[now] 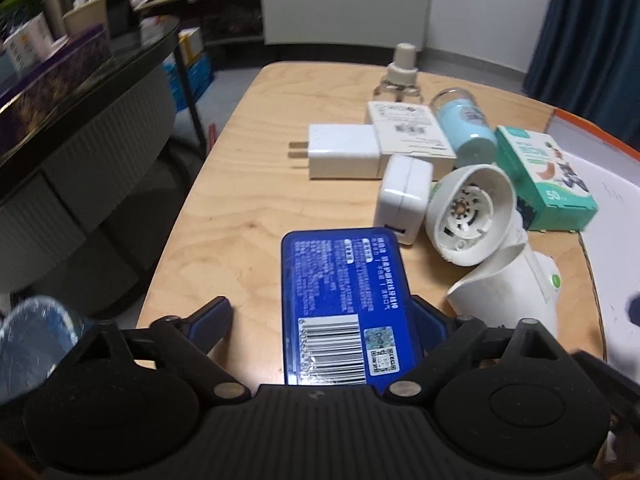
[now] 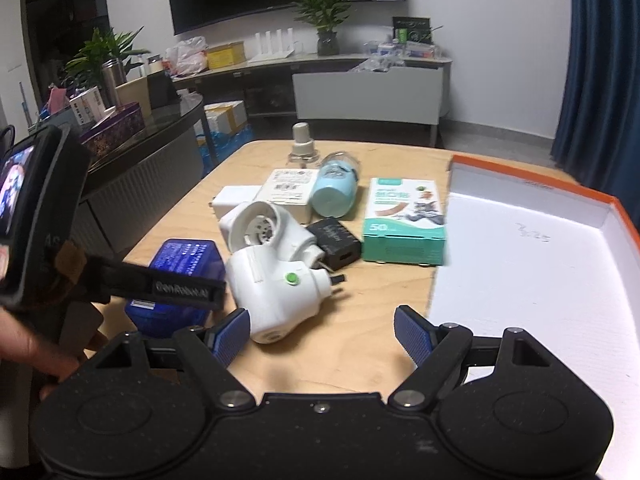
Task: Organize rigid objects
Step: 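Grasp the blue tin with the left gripper while the right gripper grasps the white plug-in heater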
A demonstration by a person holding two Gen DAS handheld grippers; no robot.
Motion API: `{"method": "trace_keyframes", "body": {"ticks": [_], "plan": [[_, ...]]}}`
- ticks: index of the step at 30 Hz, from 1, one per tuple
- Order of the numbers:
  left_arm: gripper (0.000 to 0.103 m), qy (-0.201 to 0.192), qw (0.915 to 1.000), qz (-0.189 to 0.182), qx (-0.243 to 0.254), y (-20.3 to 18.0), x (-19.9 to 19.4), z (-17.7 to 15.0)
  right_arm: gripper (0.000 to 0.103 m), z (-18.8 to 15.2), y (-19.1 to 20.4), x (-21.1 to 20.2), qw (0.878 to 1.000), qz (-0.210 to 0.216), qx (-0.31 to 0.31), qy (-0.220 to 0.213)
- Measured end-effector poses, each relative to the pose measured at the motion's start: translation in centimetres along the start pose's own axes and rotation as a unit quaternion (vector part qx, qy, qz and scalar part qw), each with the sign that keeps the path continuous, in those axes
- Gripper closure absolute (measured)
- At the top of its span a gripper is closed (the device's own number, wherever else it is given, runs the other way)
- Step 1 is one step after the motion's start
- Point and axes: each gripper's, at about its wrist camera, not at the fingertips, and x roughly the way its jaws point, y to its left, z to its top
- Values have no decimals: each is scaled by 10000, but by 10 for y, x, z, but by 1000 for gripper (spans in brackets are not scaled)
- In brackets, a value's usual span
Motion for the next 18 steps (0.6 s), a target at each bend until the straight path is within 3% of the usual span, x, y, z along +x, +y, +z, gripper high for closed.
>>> {"method": "trace_keyframes", "body": {"ticks": [2,4,7,13,15,18], "plan": [[22,-115,9999,-60,70,2,-2,-1,10,4,4,10,9999,103,-12,117],[40,-218,9997,-132,67,6,-5,-1,10,6,7,19,9994,236,59,228],[40,-240,9992,-313,-82,17,-7,0,10,10,14,33,9987,348,75,355],[40,-317,9988,-277,-231,28,-10,-1,10,15,24,61,9980,259,-11,576],[40,-348,9984,-341,-293,31,-12,-1,8,16,26,65,9985,168,-76,517],[40,-403,9979,-383,-335,32,-14,-1,14,16,27,68,9989,73,-167,439]]}}
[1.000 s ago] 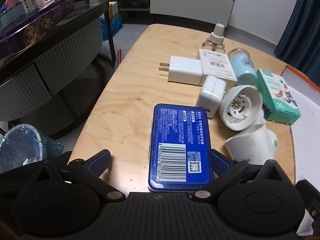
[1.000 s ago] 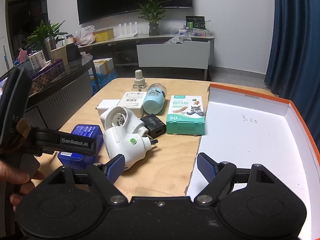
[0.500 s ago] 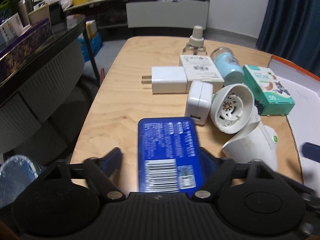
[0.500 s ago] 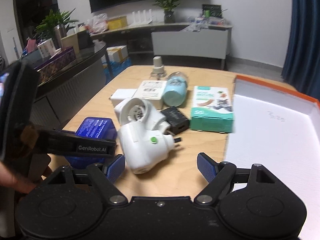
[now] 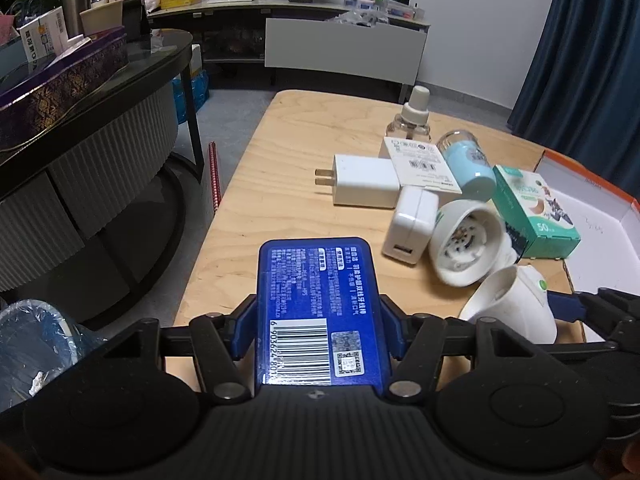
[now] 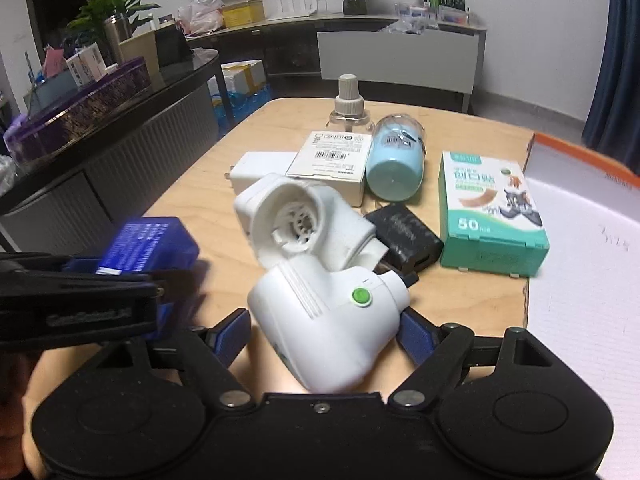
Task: Organize rigid objects
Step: 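Grasp the blue tin with the left gripper while the right gripper grasps the white plug-in heater, then carry the blue tin and white heater with both grippers to the orange-rimmed box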
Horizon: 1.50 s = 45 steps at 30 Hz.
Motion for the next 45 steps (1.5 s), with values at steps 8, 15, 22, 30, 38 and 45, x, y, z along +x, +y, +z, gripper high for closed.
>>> {"method": "trace_keyframes", "body": {"ticks": [8,15,22,30,38,45], "plan": [[41,-71,9998,-192,22,-7,-11,-6,15,-10,-12,-26,9997,-30,117,-234],[41,-208,9994,-281,82,-23,-29,-8,15,-16,-25,-62,9991,-104,171,-377],[41,-234,9980,-475,352,-45,-45,-8,15,-18,-50,-99,9973,-389,369,-497],[41,-268,9927,-749,910,-86,-52,6,16,-21,-86,-129,9911,-806,775,-718],[41,-347,9889,-1190,813,-131,-53,17,16,-32,-121,-151,9828,-1141,1095,-955],[41,-377,9842,-1386,1031,-166,-49,17,15,-39,-151,-160,9765,-1271,1350,-1102]]}}
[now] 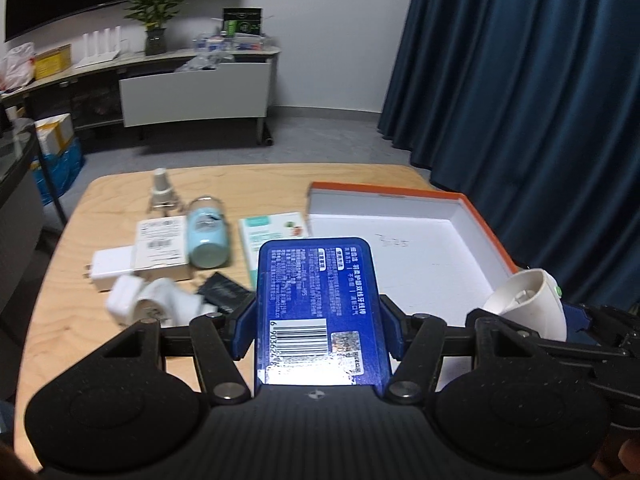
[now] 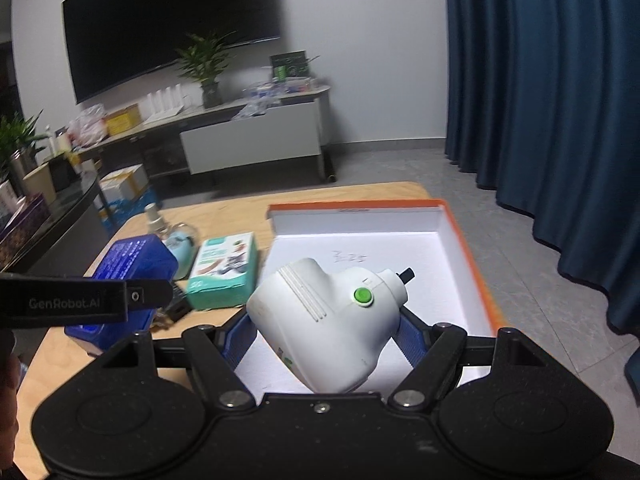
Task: Organize rigid objects
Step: 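Carry the blue tin and white heater with both grippers to the orange-rimmed box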
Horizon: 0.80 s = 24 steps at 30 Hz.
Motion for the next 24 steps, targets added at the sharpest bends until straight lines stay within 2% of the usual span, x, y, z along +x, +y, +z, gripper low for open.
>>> {"method": "trace_keyframes", "body": {"ticks": [11,24], "plan": [[41,59,9997,-158,198,-34,27,16,15,12,-37,10,9995,-223,206,-95],[41,84,9994,-193,291,-51,48,28,15,29,-51,28,9995,-252,146,-123]]}}
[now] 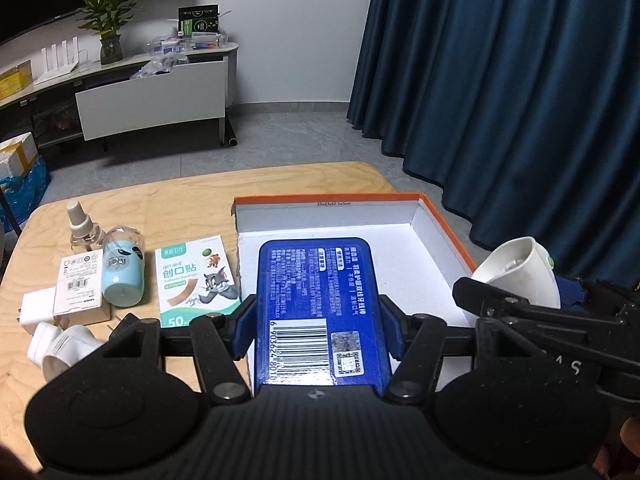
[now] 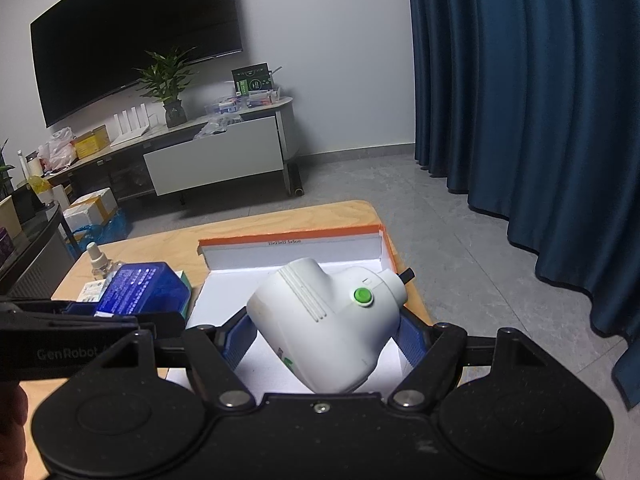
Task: Organize rigid objects
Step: 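Carry the blue tin and white heater with both grippers to the orange-rimmed box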
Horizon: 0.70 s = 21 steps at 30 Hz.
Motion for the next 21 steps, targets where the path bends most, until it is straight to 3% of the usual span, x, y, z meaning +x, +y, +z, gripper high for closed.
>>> {"method": "trace_keyframes", "body": {"ticks": [21], "plan": [[41,139,9999,32,-83,3,31,11,15,26,-4,53,9994,29,-128,331]]}}
